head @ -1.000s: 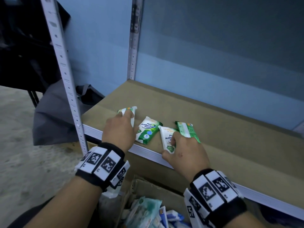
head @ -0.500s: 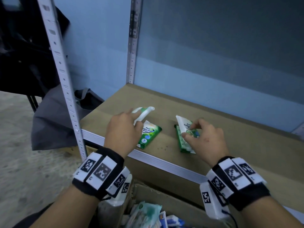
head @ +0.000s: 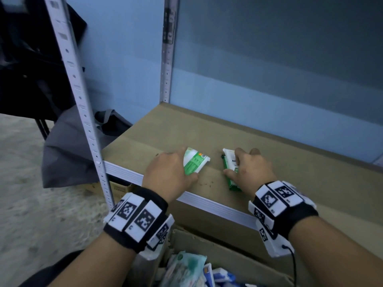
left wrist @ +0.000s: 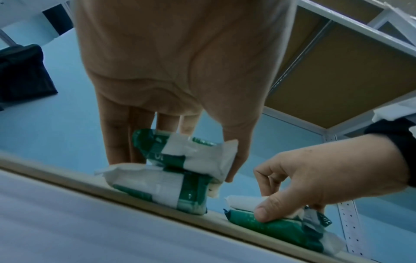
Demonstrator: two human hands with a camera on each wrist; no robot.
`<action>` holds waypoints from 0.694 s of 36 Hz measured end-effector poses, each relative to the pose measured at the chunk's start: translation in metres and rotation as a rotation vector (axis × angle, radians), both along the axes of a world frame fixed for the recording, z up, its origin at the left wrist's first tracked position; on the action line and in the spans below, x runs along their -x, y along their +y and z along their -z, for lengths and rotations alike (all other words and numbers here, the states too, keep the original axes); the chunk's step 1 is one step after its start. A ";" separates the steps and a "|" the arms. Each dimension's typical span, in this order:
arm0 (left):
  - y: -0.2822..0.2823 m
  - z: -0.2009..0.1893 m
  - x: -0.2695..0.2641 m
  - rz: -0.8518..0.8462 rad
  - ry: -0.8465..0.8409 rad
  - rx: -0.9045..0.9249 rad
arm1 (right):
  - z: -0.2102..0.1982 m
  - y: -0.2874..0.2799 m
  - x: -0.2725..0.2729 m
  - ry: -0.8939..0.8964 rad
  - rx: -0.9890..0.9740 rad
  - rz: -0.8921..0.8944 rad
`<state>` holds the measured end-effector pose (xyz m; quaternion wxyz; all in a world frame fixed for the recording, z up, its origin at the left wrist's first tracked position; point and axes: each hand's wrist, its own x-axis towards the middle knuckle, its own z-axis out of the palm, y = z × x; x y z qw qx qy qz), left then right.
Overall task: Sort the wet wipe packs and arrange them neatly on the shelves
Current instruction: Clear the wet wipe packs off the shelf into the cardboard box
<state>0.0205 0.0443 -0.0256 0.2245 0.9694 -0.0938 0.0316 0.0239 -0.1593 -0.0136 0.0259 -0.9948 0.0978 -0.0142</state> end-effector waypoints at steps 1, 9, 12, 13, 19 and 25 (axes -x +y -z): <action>0.001 0.000 -0.001 -0.008 0.006 -0.002 | 0.000 0.001 0.000 -0.002 0.011 -0.003; -0.001 0.003 -0.008 -0.054 0.038 -0.013 | 0.003 -0.005 -0.001 -0.029 -0.085 0.024; -0.003 0.005 -0.010 -0.061 0.031 -0.027 | 0.004 -0.004 0.000 0.000 -0.058 0.006; -0.004 0.005 -0.011 -0.063 0.028 -0.027 | 0.003 -0.004 0.000 0.013 -0.045 -0.004; -0.007 0.007 -0.014 -0.036 0.031 -0.074 | -0.001 0.000 0.002 0.027 -0.008 -0.006; -0.003 0.008 -0.013 -0.029 0.005 -0.110 | 0.001 -0.005 0.025 0.011 -0.050 -0.044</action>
